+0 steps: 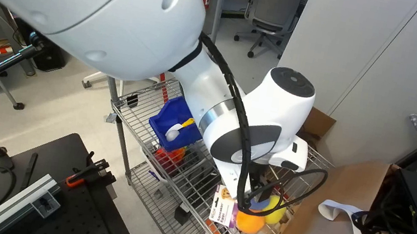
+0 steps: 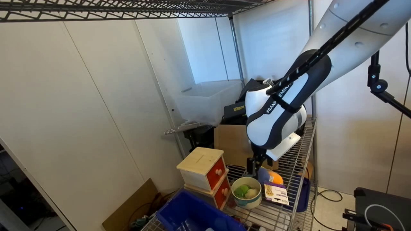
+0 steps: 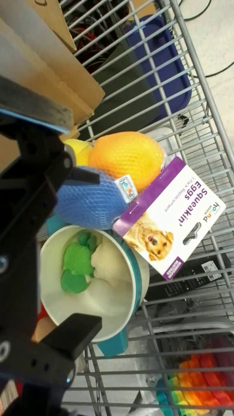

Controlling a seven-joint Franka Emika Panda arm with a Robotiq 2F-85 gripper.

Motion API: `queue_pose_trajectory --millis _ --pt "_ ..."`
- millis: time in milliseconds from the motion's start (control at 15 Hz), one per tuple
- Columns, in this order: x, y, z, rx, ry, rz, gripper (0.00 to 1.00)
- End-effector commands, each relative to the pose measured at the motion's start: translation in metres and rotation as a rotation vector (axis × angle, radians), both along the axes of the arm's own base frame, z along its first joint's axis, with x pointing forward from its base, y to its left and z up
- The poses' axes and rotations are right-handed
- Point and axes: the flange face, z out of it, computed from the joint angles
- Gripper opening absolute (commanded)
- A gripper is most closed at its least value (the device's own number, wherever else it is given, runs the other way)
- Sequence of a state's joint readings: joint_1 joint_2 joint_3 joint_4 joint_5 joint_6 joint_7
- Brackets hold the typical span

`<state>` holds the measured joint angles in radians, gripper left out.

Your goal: Put the orange plush toy inside the blue crate

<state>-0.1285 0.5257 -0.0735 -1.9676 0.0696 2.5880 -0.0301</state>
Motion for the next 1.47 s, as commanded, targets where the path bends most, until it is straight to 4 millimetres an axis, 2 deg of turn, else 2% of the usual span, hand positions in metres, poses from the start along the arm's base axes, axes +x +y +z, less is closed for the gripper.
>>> queue_pose_trajectory --millis 0,267,533,1400 --pt "0.005 -0.011 -0.001 -0.007 0.01 -0.036 1.0" --pt "0.01 -0.019 -0.004 -0.007 0.017 -0.057 1.0" --pt "0.018 -0.027 -0.019 -0.005 0.037 -0.09 1.0" --pt "0.037 -0.033 -0.046 -0.007 0.062 -0.11 1.0"
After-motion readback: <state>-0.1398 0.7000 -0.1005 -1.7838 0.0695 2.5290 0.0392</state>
